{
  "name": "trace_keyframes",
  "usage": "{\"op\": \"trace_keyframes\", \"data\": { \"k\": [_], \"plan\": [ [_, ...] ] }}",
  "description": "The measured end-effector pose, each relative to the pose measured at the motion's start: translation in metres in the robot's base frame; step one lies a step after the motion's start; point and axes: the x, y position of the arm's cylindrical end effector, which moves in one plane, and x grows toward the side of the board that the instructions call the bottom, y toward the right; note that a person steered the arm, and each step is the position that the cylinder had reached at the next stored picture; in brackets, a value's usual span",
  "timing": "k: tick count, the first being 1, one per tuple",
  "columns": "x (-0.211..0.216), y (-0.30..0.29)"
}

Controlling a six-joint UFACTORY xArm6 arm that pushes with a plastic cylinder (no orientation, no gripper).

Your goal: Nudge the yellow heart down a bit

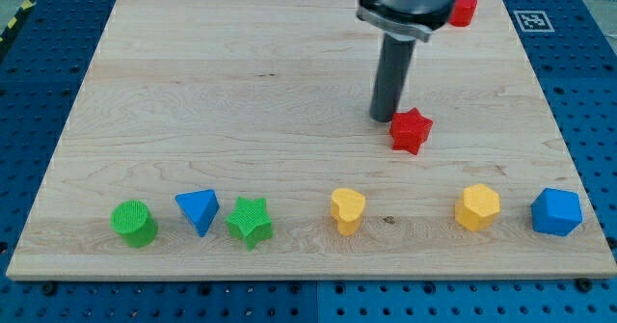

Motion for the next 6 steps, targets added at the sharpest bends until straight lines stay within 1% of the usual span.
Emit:
{"op": "trace_keyframes", "data": {
  "k": [1,2,3,4,5,6],
  "plan": [
    [0.035,-0.020],
    [0.087,-0.020],
    [0.115,-0.020],
    [0.116,-0.020],
    [0.116,0.001],
    [0.126,0.026]
  ]
}}
